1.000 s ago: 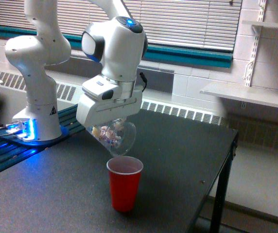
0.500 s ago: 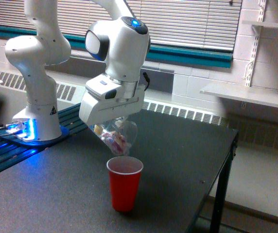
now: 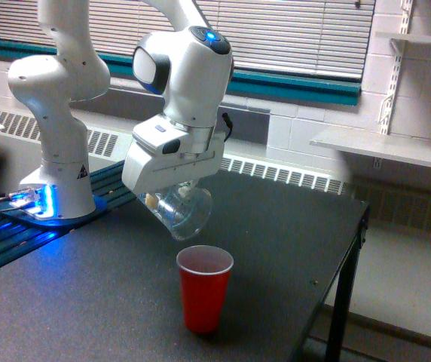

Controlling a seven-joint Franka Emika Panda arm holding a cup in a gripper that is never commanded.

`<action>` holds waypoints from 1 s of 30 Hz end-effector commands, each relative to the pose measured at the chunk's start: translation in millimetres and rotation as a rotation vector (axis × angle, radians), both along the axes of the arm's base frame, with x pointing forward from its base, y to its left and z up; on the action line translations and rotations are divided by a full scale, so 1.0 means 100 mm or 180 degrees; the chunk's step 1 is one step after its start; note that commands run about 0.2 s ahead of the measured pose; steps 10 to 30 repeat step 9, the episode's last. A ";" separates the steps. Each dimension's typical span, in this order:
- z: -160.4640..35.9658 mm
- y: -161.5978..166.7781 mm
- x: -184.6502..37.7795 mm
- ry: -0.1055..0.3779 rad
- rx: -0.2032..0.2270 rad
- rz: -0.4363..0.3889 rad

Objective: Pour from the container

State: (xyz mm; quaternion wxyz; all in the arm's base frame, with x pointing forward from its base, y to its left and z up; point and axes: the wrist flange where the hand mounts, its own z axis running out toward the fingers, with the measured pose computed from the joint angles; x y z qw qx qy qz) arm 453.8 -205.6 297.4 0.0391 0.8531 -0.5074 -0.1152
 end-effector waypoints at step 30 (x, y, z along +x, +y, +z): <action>0.04 0.09 -0.10 -0.0099 0.0043 -0.0101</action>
